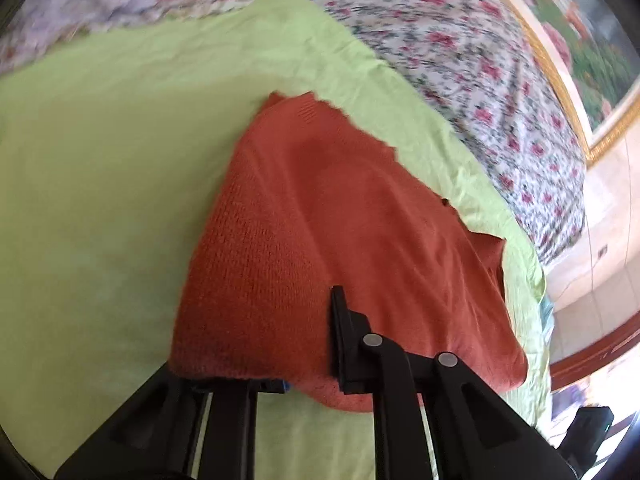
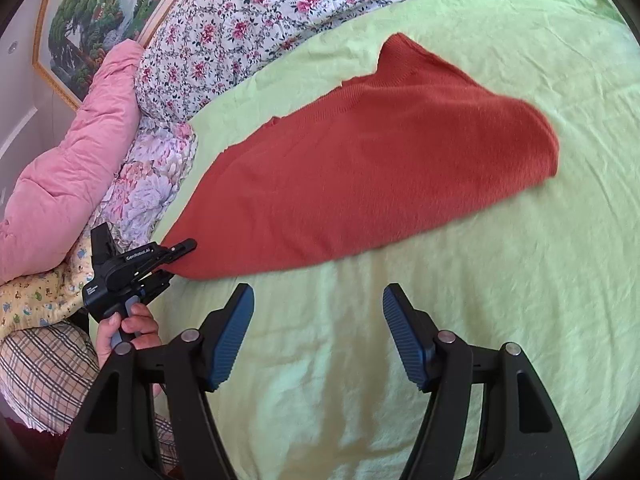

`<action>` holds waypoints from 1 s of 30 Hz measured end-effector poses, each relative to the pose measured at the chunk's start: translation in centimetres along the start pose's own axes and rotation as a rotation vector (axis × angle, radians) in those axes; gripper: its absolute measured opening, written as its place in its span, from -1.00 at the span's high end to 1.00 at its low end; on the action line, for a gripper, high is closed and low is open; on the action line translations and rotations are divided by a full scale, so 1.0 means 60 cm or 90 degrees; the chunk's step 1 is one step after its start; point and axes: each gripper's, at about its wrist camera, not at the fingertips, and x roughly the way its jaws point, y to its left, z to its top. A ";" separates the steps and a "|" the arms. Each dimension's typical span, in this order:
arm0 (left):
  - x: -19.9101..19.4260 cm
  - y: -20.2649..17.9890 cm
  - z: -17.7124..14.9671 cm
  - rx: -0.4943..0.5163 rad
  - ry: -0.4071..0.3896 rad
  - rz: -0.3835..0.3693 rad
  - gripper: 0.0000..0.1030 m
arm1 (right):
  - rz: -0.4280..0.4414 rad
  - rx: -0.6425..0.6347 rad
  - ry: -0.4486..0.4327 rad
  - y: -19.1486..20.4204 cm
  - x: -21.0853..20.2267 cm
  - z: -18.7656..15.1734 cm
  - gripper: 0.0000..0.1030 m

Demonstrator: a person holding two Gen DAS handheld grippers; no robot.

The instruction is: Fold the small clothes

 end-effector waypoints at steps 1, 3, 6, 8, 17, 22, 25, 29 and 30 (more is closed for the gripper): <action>-0.006 -0.018 0.002 0.023 -0.007 -0.003 0.78 | 0.007 0.003 -0.001 -0.006 -0.001 0.011 -0.31; -0.013 -0.065 0.005 0.073 -0.017 -0.021 0.83 | 0.008 0.004 -0.007 -0.019 -0.005 0.039 -0.32; -0.012 -0.142 -0.001 0.152 -0.026 -0.045 0.86 | 0.027 0.006 -0.014 -0.037 -0.006 0.085 -0.32; 0.000 -0.201 -0.015 0.213 -0.023 -0.067 0.87 | 0.060 0.020 -0.017 -0.055 -0.002 0.122 -0.32; 0.131 -0.332 -0.110 0.342 0.071 -0.087 0.89 | 0.156 0.068 0.054 -0.101 0.098 0.239 -0.32; 0.130 -0.316 -0.117 0.334 0.074 -0.100 0.90 | 0.173 0.045 0.129 -0.080 0.181 0.262 -0.32; 0.121 -0.310 -0.109 0.324 0.071 -0.117 0.90 | 0.178 0.019 0.171 -0.052 0.236 0.271 -0.32; 0.118 -0.309 -0.109 0.330 0.074 -0.111 0.90 | 0.188 -0.010 0.212 -0.015 0.308 0.286 -0.09; 0.116 -0.310 -0.109 0.333 0.071 -0.105 0.90 | 0.180 -0.024 0.220 -0.004 0.323 0.288 0.10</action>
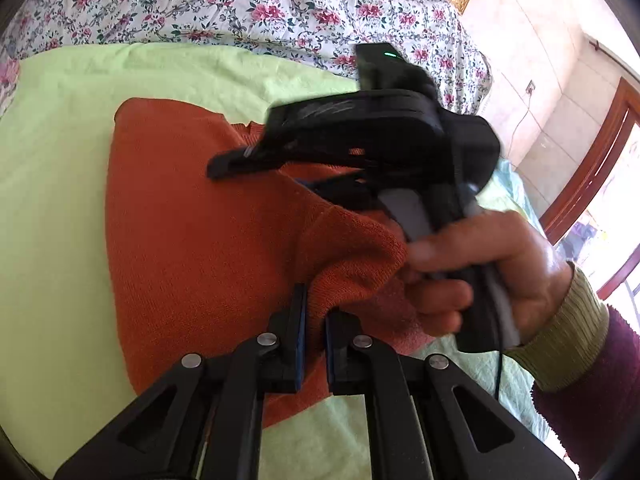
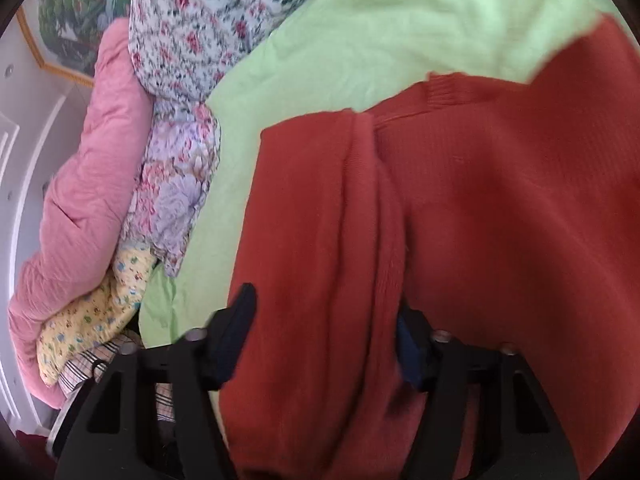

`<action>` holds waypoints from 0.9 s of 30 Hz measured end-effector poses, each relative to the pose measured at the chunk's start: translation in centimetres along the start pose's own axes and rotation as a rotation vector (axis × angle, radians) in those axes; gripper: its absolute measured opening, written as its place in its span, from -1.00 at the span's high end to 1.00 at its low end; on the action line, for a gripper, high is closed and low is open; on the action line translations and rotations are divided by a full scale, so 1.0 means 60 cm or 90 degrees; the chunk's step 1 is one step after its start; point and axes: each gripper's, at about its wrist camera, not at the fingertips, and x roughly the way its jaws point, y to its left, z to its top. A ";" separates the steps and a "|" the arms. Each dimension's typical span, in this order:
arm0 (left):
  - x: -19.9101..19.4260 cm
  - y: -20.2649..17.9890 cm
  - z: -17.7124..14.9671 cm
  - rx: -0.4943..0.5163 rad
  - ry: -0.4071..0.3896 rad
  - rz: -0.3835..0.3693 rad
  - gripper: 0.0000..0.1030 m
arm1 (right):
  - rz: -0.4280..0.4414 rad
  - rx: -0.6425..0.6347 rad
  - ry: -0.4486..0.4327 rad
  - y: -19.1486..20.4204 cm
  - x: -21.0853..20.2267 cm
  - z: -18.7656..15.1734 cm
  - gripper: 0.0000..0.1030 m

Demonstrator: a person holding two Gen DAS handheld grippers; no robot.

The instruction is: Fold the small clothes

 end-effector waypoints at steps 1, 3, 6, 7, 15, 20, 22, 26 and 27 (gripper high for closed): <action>-0.004 -0.001 0.001 0.000 0.000 0.001 0.90 | -0.013 -0.003 0.005 0.002 0.007 0.004 0.36; -0.018 -0.004 0.010 -0.001 -0.009 -0.018 0.90 | -0.017 -0.013 -0.006 0.011 -0.003 0.010 0.64; -0.036 -0.034 0.026 0.016 -0.029 -0.065 0.89 | -0.003 -0.044 -0.069 0.037 -0.073 0.007 0.68; -0.036 -0.048 0.031 0.020 -0.030 -0.084 0.89 | -0.004 -0.060 -0.096 0.046 -0.107 0.003 0.68; 0.085 -0.142 0.029 0.019 0.058 -0.180 0.89 | -0.177 -0.045 -0.163 -0.041 -0.241 -0.042 0.69; 0.128 -0.144 0.015 0.004 0.090 -0.178 0.89 | -0.194 0.011 -0.149 -0.121 -0.229 -0.057 0.69; 0.120 -0.142 0.014 0.000 0.088 -0.179 0.88 | -0.185 0.015 -0.153 -0.130 -0.225 -0.057 0.69; 0.104 -0.140 0.013 -0.003 0.075 -0.180 0.88 | -0.171 -0.011 -0.168 -0.112 -0.230 -0.049 0.69; 0.103 -0.144 0.010 -0.003 0.076 -0.179 0.88 | -0.171 -0.020 -0.172 -0.108 -0.233 -0.049 0.69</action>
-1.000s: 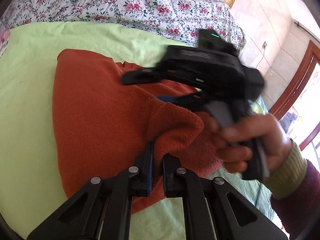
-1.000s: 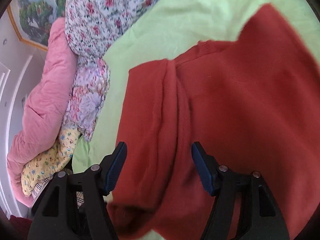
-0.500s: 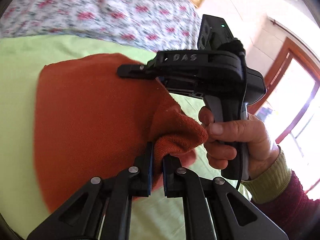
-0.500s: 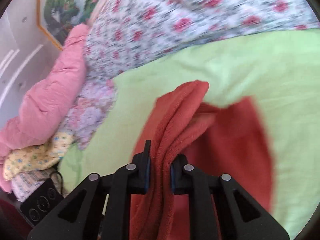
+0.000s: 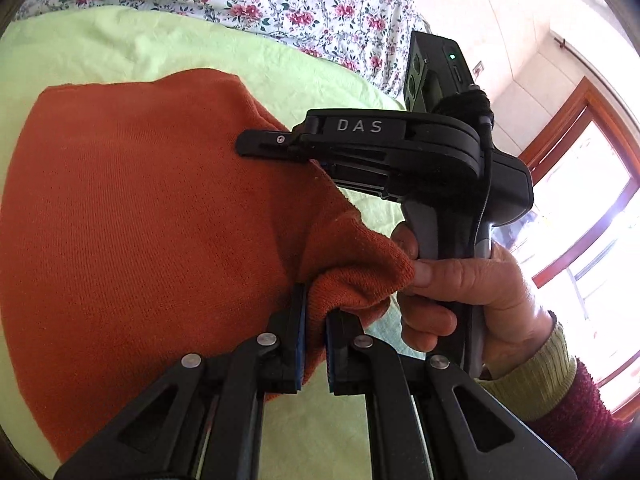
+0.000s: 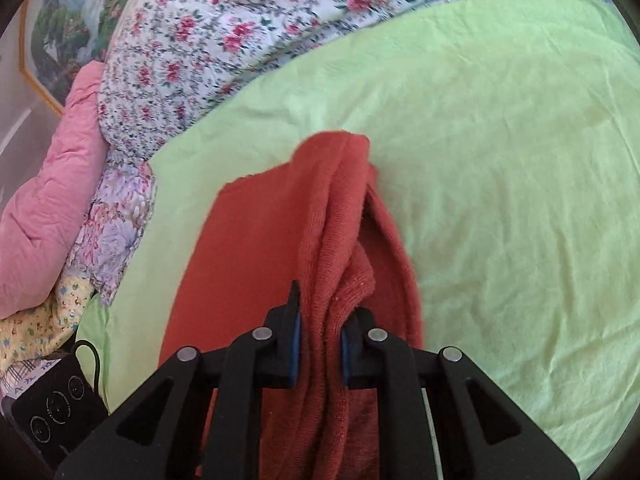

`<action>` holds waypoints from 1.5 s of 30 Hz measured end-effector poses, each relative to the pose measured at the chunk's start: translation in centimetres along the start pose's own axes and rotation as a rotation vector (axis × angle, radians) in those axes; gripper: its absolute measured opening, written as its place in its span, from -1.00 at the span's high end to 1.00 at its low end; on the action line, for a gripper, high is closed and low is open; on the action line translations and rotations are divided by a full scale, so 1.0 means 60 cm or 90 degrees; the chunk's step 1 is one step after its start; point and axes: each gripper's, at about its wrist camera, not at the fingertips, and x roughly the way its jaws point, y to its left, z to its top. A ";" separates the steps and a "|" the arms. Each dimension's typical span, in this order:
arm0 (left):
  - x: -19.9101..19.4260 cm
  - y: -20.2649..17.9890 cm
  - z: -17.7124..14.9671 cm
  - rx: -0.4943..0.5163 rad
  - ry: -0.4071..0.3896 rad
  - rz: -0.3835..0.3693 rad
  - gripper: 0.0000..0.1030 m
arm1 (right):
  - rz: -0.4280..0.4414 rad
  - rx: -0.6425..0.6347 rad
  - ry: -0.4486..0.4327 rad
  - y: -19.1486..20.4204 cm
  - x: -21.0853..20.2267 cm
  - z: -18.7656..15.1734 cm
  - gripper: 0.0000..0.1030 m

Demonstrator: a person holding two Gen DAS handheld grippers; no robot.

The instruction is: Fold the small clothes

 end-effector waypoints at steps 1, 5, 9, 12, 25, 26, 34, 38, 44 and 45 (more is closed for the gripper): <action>0.009 -0.009 0.004 0.001 0.004 0.004 0.88 | -0.011 -0.007 0.001 0.002 0.000 0.000 0.69; 0.023 -0.001 -0.007 -0.006 0.016 0.010 0.86 | -0.047 -0.006 0.019 -0.013 0.015 -0.007 0.69; 0.007 0.002 -0.014 -0.001 0.030 0.002 0.77 | -0.039 0.006 0.014 -0.023 0.007 -0.015 0.66; -0.021 0.009 -0.022 0.000 0.039 -0.009 0.65 | -0.058 0.001 0.008 -0.018 -0.006 -0.016 0.44; -0.177 0.160 -0.021 -0.123 -0.023 0.040 -0.26 | -0.028 0.031 0.033 -0.040 -0.031 -0.046 -0.25; -0.177 0.176 -0.015 -0.137 -0.019 0.057 -0.32 | -0.027 0.031 0.038 -0.040 -0.028 -0.045 -0.26; -0.165 0.249 0.005 -0.189 -0.007 0.059 -0.33 | -0.012 0.034 0.059 -0.041 -0.008 -0.039 -0.26; -0.130 0.257 0.014 -0.202 0.013 0.047 -0.36 | 0.000 0.043 0.062 -0.044 -0.002 -0.035 -0.26; -0.089 0.273 0.030 -0.214 0.006 0.015 -0.16 | 0.025 0.053 0.071 -0.051 0.013 -0.033 -0.26; -0.081 0.276 0.034 -0.217 0.010 0.010 0.03 | 0.030 0.056 0.072 -0.050 0.017 -0.034 -0.26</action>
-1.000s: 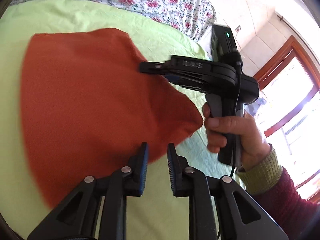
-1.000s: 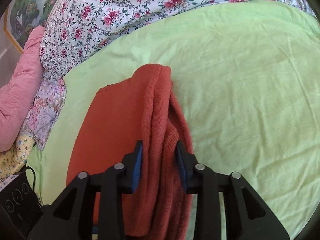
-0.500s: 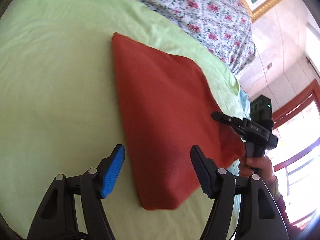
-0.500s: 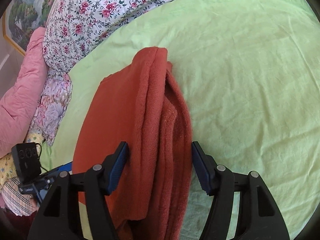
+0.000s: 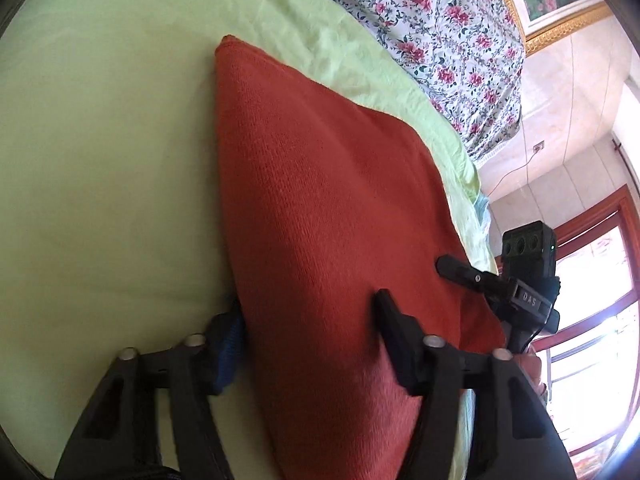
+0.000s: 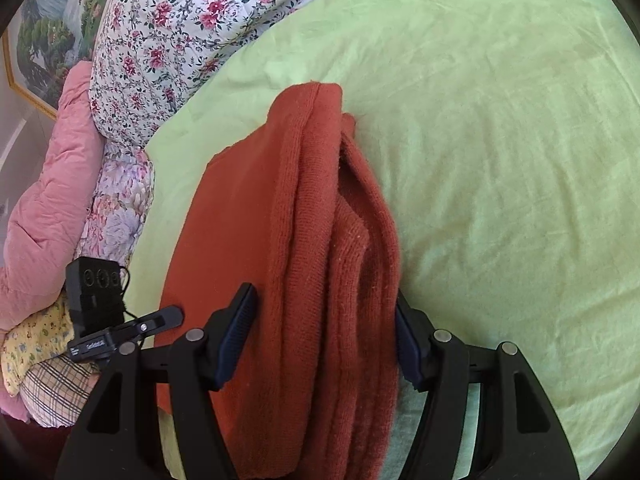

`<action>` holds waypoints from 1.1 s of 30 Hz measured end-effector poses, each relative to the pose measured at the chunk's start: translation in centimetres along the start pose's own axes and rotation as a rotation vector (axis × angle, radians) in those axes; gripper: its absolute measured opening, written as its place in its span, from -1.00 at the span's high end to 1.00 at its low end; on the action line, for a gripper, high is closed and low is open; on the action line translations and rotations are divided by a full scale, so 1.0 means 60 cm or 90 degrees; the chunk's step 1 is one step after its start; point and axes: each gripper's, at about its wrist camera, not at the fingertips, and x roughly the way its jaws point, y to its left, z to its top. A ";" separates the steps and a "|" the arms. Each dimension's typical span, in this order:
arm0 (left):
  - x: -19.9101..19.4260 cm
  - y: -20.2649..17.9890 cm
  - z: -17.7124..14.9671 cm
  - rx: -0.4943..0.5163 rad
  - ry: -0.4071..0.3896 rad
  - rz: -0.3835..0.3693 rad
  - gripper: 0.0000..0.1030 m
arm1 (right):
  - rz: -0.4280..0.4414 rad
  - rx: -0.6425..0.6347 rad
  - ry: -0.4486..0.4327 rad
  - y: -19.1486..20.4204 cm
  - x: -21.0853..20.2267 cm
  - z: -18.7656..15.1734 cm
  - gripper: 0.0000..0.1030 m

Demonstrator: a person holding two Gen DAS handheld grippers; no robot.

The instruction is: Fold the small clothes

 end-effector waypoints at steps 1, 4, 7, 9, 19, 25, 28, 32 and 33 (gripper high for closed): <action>0.007 0.002 0.004 -0.006 0.005 -0.005 0.18 | 0.009 0.005 0.002 -0.001 0.004 -0.001 -0.25; 0.006 0.002 0.008 -0.011 0.004 -0.015 0.44 | 0.029 0.017 0.017 0.002 0.018 -0.002 0.26; -0.026 -0.007 0.005 -0.003 -0.004 -0.028 0.53 | 0.025 0.017 0.008 0.024 0.018 -0.012 0.36; -0.067 -0.016 -0.002 0.015 -0.023 -0.018 0.54 | 0.034 0.011 -0.003 0.047 0.014 -0.024 0.42; -0.317 0.051 -0.067 0.061 -0.092 0.052 0.54 | 0.173 -0.053 0.008 0.235 0.091 -0.134 0.45; -0.348 0.136 -0.112 0.024 -0.088 0.108 0.52 | 0.176 -0.081 0.057 0.307 0.175 -0.181 0.45; -0.338 0.155 -0.129 0.014 -0.090 0.130 0.39 | 0.135 -0.076 0.061 0.313 0.196 -0.192 0.38; -0.341 0.159 -0.137 0.000 -0.103 0.157 0.20 | 0.106 -0.051 0.060 0.301 0.186 -0.193 -0.03; -0.344 0.160 -0.136 -0.002 -0.102 0.159 0.19 | 0.094 -0.052 0.053 0.302 0.179 -0.192 -0.05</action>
